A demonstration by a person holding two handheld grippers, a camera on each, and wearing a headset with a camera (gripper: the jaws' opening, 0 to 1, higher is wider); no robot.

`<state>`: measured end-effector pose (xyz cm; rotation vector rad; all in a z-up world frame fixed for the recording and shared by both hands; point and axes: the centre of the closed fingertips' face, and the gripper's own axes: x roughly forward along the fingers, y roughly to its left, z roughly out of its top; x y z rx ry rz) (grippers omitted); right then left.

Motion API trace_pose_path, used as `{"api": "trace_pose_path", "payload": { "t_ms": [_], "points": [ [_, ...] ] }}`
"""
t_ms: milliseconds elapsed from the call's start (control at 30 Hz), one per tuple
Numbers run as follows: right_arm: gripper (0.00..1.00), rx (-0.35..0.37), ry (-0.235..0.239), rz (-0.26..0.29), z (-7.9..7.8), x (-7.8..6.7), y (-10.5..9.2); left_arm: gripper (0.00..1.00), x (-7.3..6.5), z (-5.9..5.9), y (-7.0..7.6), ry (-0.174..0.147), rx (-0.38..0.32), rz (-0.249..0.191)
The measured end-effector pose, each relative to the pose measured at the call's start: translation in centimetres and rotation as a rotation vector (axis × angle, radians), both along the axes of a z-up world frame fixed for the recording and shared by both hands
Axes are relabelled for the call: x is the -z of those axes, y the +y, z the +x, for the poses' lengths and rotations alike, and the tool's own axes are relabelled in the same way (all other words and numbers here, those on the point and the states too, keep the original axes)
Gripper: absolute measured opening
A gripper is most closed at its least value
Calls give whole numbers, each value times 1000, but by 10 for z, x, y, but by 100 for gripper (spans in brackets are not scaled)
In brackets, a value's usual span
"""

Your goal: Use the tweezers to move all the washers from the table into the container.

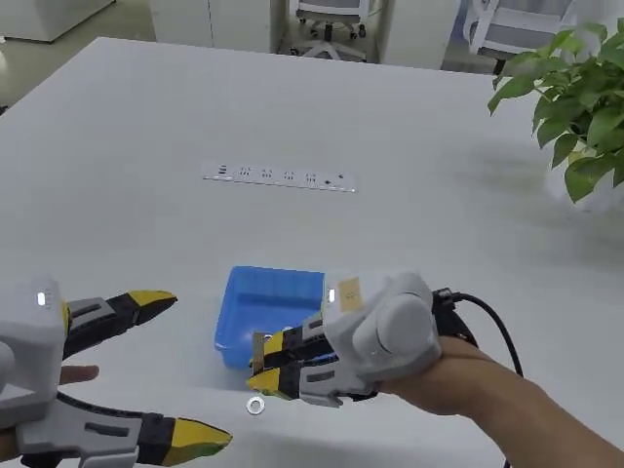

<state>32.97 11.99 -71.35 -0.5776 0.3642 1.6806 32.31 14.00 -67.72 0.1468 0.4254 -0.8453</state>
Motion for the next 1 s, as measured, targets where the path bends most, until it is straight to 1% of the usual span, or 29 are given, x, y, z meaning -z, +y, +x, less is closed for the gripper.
{"api": "trace_pose_path", "payload": {
  "t_ms": [133, 200, 300, 433, 600, 667, 767, 1000],
  "points": [
    [9, 11, -7, 6, 9, -3, 1, 99, -2, 0, 0, -1, -9, -15],
    [9, 16, -9, 11, 13, -5, 2, 99, -3, 0, 0, -7, -13, -12],
    [9, 21, -16, 15, 19, -8, 4, 99, -5, 0, -1, -18, -18, -19],
    [9, 24, -27, 17, 29, -10, 6, 99, -4, -1, 0, -17, -24, -11],
    [9, 27, -36, 22, 40, -10, 8, 99, -4, -1, 1, -16, -32, -13],
    [9, 29, -41, 24, 44, -9, 10, 99, -5, -1, 1, -15, -36, -20],
    [9, 32, -49, 25, 48, -7, 11, 98, -6, 0, 1, -18, -35, -16],
    [9, 34, -49, 22, 56, 3, 16, 97, -8, 3, 2, -24, -36, -16]
  ]
}}
